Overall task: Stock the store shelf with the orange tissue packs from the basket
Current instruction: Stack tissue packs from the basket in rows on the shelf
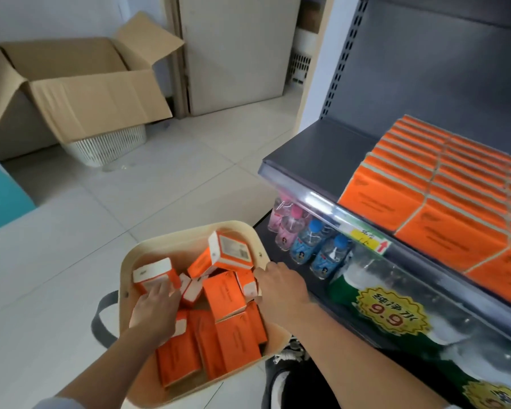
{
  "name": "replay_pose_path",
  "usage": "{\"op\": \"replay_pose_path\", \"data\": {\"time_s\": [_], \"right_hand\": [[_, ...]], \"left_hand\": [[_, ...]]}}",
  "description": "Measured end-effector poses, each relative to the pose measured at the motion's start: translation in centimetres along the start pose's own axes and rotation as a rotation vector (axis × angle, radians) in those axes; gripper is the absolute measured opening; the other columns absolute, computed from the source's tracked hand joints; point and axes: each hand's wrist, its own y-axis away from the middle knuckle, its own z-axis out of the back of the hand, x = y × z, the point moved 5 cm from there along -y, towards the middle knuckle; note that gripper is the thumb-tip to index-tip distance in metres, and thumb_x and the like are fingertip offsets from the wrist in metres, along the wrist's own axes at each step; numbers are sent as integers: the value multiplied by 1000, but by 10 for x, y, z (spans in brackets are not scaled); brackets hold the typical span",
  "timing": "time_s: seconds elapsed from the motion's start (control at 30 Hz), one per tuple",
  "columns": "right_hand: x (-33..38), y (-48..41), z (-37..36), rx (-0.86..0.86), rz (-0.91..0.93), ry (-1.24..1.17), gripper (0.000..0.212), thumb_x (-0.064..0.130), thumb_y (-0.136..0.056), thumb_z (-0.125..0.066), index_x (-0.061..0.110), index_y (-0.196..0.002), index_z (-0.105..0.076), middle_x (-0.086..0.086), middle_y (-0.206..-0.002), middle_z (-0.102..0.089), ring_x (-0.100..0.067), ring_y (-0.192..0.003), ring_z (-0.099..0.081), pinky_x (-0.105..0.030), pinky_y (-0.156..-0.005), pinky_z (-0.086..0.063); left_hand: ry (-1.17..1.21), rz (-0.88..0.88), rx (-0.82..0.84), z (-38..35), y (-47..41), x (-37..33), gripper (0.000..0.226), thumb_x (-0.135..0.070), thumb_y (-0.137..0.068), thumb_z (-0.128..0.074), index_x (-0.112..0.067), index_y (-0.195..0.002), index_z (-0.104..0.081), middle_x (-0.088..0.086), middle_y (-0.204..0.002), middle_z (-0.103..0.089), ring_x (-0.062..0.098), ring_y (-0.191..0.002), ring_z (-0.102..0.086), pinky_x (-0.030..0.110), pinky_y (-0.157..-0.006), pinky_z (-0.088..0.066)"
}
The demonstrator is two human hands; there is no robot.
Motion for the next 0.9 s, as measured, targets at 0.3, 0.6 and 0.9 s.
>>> {"op": "replay_pose_path", "data": {"time_s": [0.3,0.6,0.9], "right_hand": [[17,-28,-30,137,35,-76,34,32,-92,-58,18,-122,-49,-9,-122,-48,-28,-115,-46,-41,-86,-43],[23,-40,-35,164,5,-246,44,40,-92,-56,19,-130,-49,-5,-128,-52,-26,-119,-48,-41,-91,-44],[-2,-36,-41,356,-524,-1348,30,52,-96,-46,26,-108,-57,3,-99,-65,-13,-88,-63,-33,-70,-58]], "left_hand": [[108,175,-6,-25,-57,52,82,-21,-86,-57,-24,-150,-6,4,-151,-19,29,-136,-26,42,-101,-44],[44,101,-153,-14,-62,33,38,-26,-70,-75,-25,-105,-59,2,-105,-52,26,-103,-49,38,-80,-45],[650,-437,-645,34,15,-27,14,-16,-83,-49,-11,-95,-44,13,-117,-42,23,-105,-49,22,-89,-43]]}}
